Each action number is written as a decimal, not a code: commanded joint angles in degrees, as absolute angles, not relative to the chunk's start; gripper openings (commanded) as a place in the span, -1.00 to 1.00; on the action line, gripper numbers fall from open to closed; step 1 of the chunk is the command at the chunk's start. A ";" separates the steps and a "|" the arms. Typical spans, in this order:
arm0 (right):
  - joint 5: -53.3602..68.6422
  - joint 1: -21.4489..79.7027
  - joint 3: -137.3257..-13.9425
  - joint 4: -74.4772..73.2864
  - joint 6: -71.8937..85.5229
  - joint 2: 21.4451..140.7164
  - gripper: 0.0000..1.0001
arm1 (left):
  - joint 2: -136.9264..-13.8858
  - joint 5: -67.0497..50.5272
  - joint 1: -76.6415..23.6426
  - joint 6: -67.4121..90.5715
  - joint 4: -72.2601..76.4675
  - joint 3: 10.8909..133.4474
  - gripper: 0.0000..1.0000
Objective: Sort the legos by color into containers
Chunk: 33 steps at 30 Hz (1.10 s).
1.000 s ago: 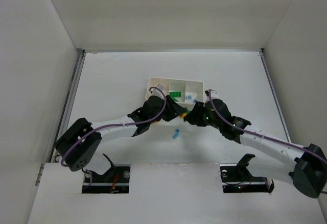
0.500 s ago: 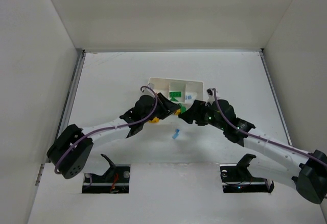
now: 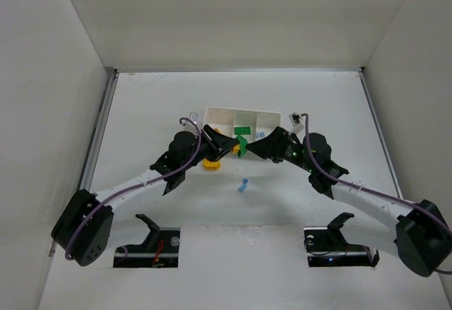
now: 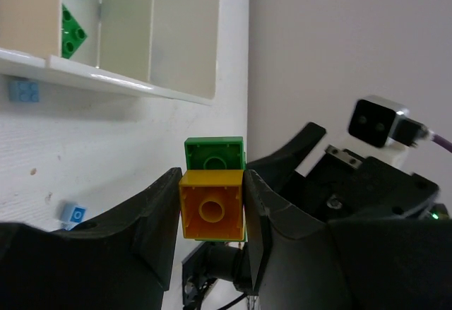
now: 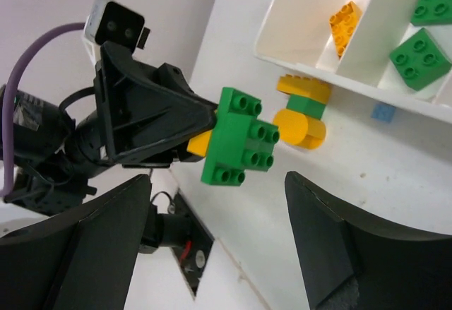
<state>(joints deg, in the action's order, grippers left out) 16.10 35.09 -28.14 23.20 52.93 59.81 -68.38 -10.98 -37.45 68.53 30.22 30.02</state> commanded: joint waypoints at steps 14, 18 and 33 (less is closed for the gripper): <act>25.84 33.70 -27.25 48.07 64.25 68.46 0.47 | -62.32 -14.68 -37.66 73.56 36.74 27.16 -0.78; 25.93 33.53 -27.33 48.34 64.77 70.75 0.46 | -61.96 -14.50 -37.92 73.91 37.53 26.98 -0.78; 27.25 33.62 -27.68 52.56 66.71 75.05 -0.02 | -61.52 -14.15 -37.84 75.06 39.11 25.84 -0.78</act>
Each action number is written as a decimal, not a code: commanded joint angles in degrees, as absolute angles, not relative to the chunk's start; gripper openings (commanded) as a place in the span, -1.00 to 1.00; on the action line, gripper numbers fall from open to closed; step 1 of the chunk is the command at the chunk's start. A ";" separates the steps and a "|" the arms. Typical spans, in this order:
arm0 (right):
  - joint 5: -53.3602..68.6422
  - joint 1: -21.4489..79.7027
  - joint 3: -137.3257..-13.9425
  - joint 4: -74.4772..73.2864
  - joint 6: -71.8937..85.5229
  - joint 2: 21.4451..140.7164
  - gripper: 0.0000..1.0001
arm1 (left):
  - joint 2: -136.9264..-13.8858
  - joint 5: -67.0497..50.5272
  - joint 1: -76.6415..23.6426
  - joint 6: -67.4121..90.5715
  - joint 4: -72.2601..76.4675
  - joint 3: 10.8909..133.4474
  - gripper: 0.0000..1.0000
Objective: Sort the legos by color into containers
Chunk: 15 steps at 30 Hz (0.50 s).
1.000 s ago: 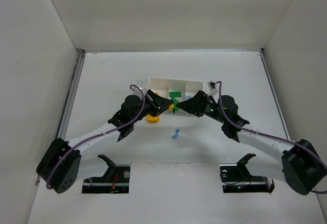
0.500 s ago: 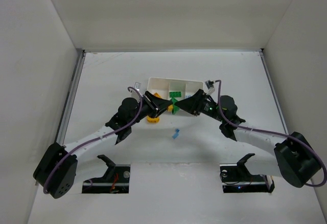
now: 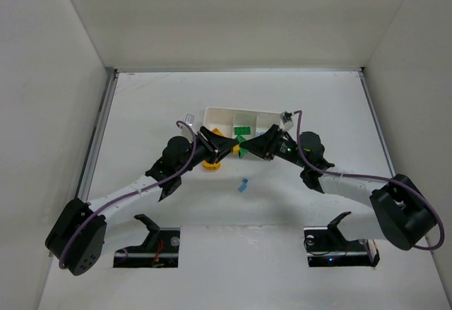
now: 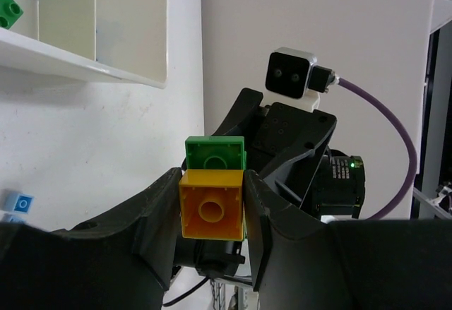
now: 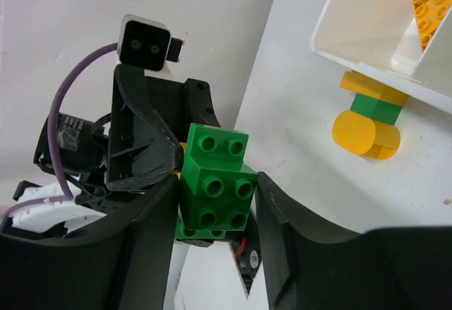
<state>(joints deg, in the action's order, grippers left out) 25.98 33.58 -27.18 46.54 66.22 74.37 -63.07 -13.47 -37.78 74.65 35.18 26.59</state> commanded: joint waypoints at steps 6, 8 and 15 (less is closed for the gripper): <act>28.12 33.70 -27.25 57.29 69.78 77.69 -0.28 | -61.44 -13.98 -37.84 75.23 39.20 25.49 -0.78; 29.09 33.62 -26.98 59.84 71.54 78.66 -0.37 | -61.26 -13.97 -37.66 75.23 39.20 25.40 -0.78; 29.62 31.16 -25.84 61.70 73.13 77.79 -0.51 | -60.56 -14.24 -36.26 75.15 39.20 24.43 -0.78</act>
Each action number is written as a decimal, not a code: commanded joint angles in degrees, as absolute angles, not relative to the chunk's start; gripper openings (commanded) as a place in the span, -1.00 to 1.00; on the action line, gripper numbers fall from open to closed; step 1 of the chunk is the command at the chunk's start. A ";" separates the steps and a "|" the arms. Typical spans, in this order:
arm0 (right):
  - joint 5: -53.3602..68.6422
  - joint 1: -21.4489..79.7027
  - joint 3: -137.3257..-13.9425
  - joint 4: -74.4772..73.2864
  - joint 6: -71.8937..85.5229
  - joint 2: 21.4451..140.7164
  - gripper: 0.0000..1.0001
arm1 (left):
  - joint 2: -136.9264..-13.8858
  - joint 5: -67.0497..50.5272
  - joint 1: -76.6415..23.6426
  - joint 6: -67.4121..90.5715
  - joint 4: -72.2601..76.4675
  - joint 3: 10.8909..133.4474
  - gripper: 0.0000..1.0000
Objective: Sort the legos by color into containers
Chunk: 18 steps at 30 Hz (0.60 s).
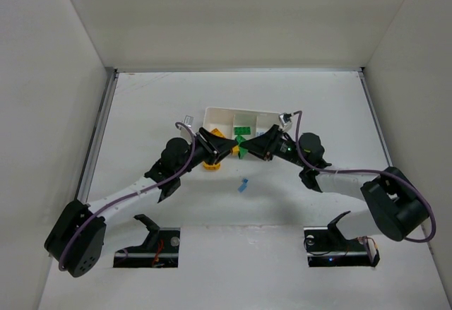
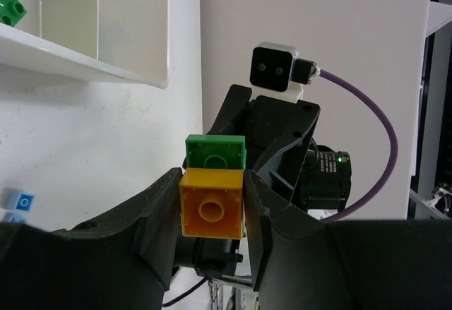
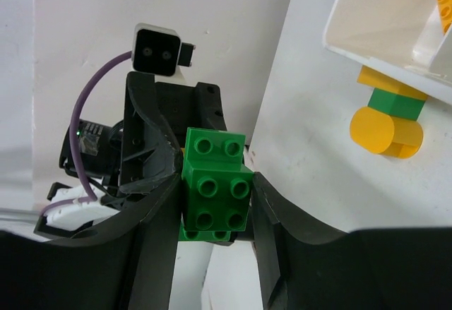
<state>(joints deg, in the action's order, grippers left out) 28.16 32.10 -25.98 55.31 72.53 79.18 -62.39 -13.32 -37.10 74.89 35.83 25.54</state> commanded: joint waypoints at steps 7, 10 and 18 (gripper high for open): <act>29.62 29.22 -25.93 57.57 71.02 74.71 -0.52 | -61.08 -15.12 -34.41 74.45 38.67 24.61 -0.78; 29.62 28.26 -25.93 56.17 70.40 73.48 -0.53 | -62.05 -15.29 -34.32 74.18 39.02 24.96 -0.78; 29.18 26.32 -25.93 50.55 66.63 70.85 -0.53 | -65.91 -14.59 -30.99 69.45 36.40 29.43 -0.78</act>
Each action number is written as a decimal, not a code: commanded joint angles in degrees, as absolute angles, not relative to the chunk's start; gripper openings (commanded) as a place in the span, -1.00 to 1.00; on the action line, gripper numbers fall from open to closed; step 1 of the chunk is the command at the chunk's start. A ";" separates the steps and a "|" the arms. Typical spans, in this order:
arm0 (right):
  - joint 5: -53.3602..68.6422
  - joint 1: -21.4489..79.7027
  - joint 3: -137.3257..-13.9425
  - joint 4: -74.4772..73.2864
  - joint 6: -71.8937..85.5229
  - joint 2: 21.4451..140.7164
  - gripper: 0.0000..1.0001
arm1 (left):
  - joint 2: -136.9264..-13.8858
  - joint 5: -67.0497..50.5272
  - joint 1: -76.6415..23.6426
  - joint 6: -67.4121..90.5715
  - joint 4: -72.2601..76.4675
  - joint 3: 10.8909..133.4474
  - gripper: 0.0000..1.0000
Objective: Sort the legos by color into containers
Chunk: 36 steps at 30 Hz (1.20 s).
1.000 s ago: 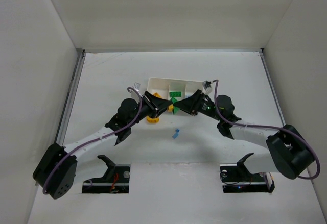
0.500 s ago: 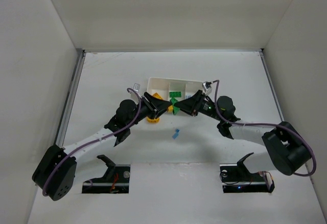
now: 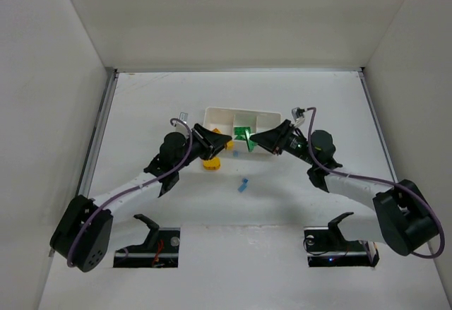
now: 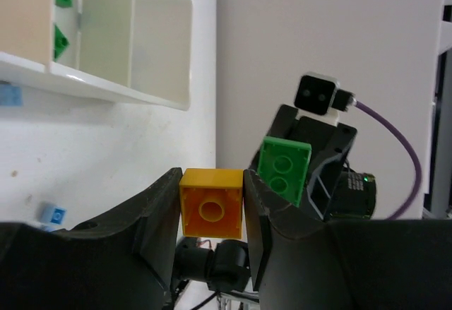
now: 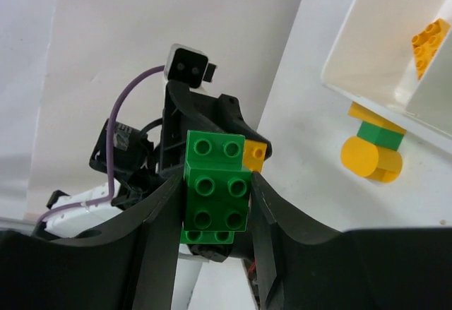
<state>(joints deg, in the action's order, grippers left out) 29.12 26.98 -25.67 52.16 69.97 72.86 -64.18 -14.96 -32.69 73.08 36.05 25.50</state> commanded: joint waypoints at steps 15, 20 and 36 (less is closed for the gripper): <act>13.28 30.62 -28.12 23.65 48.17 59.33 -0.51 | -84.45 10.71 -32.12 42.81 11.26 53.69 -0.74; 11.87 31.77 -28.12 22.76 46.94 58.62 -0.51 | -88.15 14.67 -32.91 39.29 10.55 55.89 -0.69; 6.33 35.02 -31.90 19.43 41.31 62.57 -0.51 | -82.27 15.31 -39.85 37.70 3.00 59.23 0.05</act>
<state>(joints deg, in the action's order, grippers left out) 8.86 33.91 -28.49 19.31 43.97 61.91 -87.00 17.04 -37.54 37.28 6.00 55.55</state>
